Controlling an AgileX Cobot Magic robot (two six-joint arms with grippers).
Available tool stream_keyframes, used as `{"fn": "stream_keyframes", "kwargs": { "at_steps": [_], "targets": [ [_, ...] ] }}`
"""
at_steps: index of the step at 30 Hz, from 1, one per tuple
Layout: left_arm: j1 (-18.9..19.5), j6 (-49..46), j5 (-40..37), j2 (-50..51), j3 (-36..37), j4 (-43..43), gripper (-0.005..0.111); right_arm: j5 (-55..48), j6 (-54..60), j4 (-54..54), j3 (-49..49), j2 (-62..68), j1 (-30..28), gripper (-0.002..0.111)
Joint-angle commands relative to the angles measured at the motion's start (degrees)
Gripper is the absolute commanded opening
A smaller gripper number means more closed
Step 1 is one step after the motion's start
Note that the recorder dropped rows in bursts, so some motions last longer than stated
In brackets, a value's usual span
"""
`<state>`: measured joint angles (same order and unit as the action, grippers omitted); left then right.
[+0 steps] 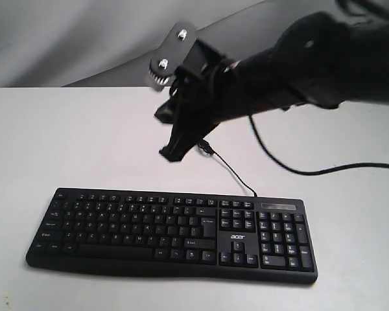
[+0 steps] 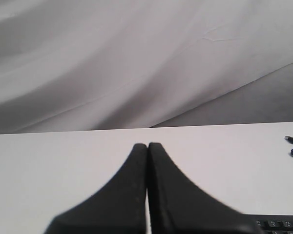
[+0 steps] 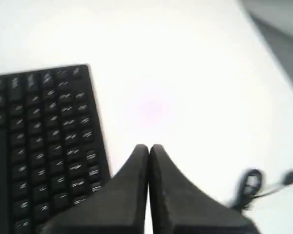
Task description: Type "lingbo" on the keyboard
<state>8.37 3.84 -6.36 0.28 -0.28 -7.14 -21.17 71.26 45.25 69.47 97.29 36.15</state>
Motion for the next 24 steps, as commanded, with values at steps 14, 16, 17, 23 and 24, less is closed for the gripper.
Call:
{"fn": "stream_keyframes", "kwargs": {
  "at_steps": [14,16,17,23,24],
  "targets": [
    [-0.4,0.1,0.6,-0.3,0.3,0.0,0.001,23.0,-8.1,3.5,-16.4,-44.2,-0.3,0.0],
    [-0.4,0.1,0.6,-0.3,0.3,0.0,0.001,23.3,-11.4,3.3,-17.6,-47.7,-0.3,0.0],
    [-0.4,0.1,0.6,-0.3,0.3,0.0,0.001,23.3,-12.4,3.0,-18.6,-48.9,-0.3,0.0],
    [-0.4,0.1,0.6,-0.3,0.3,0.0,0.001,26.4,-35.4,-8.7,-34.8,-58.7,-1.8,0.0],
    [-0.4,0.1,0.6,-0.3,0.3,0.0,0.001,25.7,-39.8,-10.8,-36.9,-60.0,-3.6,0.0]
  ]
}}
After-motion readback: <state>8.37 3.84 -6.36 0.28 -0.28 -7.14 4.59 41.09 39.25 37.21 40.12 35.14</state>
